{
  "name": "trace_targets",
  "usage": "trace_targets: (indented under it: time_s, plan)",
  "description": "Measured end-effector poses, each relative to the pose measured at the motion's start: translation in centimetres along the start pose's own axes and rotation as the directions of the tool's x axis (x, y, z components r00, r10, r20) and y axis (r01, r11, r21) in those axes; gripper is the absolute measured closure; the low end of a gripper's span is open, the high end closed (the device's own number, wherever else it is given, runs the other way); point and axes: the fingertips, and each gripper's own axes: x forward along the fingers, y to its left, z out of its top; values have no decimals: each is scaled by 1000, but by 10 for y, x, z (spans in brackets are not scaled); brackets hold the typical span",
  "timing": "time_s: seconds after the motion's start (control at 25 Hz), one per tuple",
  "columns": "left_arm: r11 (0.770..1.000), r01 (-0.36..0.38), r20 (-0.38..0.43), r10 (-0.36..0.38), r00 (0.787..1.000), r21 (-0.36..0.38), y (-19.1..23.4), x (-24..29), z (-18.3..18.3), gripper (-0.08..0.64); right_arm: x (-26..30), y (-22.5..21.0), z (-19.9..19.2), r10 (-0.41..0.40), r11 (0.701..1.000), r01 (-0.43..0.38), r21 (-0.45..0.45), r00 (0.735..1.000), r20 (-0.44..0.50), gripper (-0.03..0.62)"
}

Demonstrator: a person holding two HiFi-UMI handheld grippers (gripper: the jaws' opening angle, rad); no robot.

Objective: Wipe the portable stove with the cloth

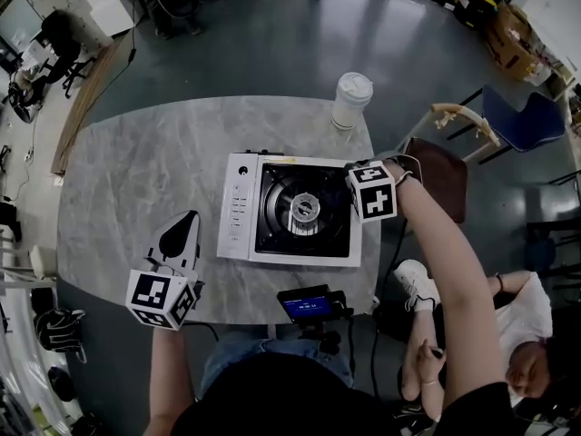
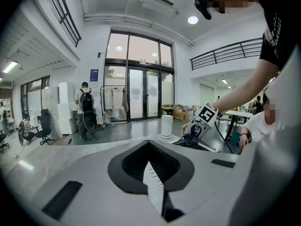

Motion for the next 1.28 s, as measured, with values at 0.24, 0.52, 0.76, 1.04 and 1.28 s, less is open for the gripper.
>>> trace_targets:
  time_s: [0.24, 0.52, 0.76, 1.04, 1.28]
  plan:
    - [1000, 27, 0, -27, 1000, 0, -17, 4, 1, 563, -4, 21, 11, 125, 950, -112, 290, 992, -26, 518]
    - [996, 88, 22, -89, 996, 29, -28, 10, 12, 563, -5, 46, 25, 241, 819, -230, 526, 969, 50, 518]
    - [987, 152, 20, -153, 988, 49, -25, 9, 9, 563, -8, 74, 39, 314, 607, -390, 692, 918, 243, 518]
    - [984, 175, 48, -176, 983, 21, -8, 4, 5, 562, -8, 81, 43, 224, 422, -444, 791, 896, 384, 518]
    - [980, 198, 82, -199, 977, 16, 3, -3, 13, 562, -30, 82, 39, 33, 449, -250, 858, 964, 264, 518]
